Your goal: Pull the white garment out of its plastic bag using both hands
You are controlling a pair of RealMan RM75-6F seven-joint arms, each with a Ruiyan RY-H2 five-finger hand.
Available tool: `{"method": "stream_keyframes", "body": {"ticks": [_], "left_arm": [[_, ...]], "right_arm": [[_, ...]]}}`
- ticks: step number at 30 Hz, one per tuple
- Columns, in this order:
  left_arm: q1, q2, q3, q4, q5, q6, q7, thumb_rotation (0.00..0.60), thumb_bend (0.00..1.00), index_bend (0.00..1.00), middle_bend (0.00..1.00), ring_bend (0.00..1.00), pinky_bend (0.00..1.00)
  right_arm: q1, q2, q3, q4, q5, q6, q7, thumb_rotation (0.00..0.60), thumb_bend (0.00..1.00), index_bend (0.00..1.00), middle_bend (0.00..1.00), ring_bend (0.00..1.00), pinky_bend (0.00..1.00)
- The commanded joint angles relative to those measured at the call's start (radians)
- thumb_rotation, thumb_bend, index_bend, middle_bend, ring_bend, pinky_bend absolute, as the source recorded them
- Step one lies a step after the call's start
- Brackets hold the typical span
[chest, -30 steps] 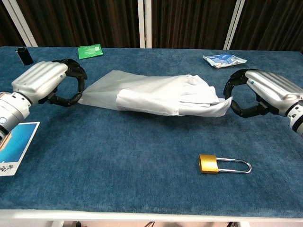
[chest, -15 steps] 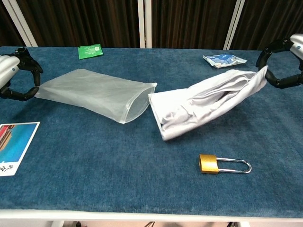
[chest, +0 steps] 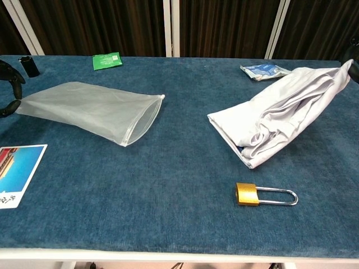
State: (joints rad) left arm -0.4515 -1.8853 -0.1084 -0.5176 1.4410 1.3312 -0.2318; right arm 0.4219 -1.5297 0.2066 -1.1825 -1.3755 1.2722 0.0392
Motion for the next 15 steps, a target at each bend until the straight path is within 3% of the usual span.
{"method": "stream_keyframes", "body": {"ticks": [1, 2, 4, 6, 11, 15], "left_arm": [[0.008, 0.025, 0.009, -0.052, 0.005, -0.007, -0.002, 0.6, 0.36, 0.52, 0.26, 0.15, 0.2], [0.012, 0.041, 0.007, -0.095, 0.001, -0.012, -0.003, 0.6, 0.26, 0.41, 0.23, 0.14, 0.2], [0.017, 0.074, 0.001, -0.172, -0.004, -0.014, -0.008, 0.6, 0.17, 0.3, 0.2, 0.14, 0.19], [0.028, 0.128, -0.007, -0.292, -0.015, -0.018, -0.023, 0.6, 0.11, 0.24, 0.19, 0.13, 0.19], [0.07, 0.342, -0.009, -0.641, -0.051, -0.047, 0.001, 0.6, 0.09, 0.21, 0.18, 0.13, 0.19], [0.118, 0.517, -0.006, -0.854, -0.091, -0.045, 0.064, 0.6, 0.09, 0.21, 0.18, 0.13, 0.19]], "right_arm": [[-0.001, 0.034, -0.015, -0.043, 0.054, -0.078, -0.074, 0.6, 0.41, 0.62, 0.31, 0.09, 0.09], [-0.001, 0.065, -0.021, -0.088, 0.094, -0.126, -0.128, 0.6, 0.35, 0.5, 0.26, 0.06, 0.06], [0.0, 0.12, -0.025, -0.17, 0.158, -0.184, -0.211, 0.6, 0.16, 0.18, 0.13, 0.0, 0.01], [-0.001, 0.186, -0.027, -0.267, 0.223, -0.231, -0.276, 0.6, 0.02, 0.02, 0.05, 0.0, 0.0], [-0.019, 0.354, -0.046, -0.453, 0.292, -0.273, -0.327, 0.6, 0.0, 0.0, 0.01, 0.0, 0.0], [-0.068, 0.445, -0.051, -0.529, 0.253, -0.203, -0.273, 0.6, 0.0, 0.0, 0.04, 0.0, 0.03]]}}
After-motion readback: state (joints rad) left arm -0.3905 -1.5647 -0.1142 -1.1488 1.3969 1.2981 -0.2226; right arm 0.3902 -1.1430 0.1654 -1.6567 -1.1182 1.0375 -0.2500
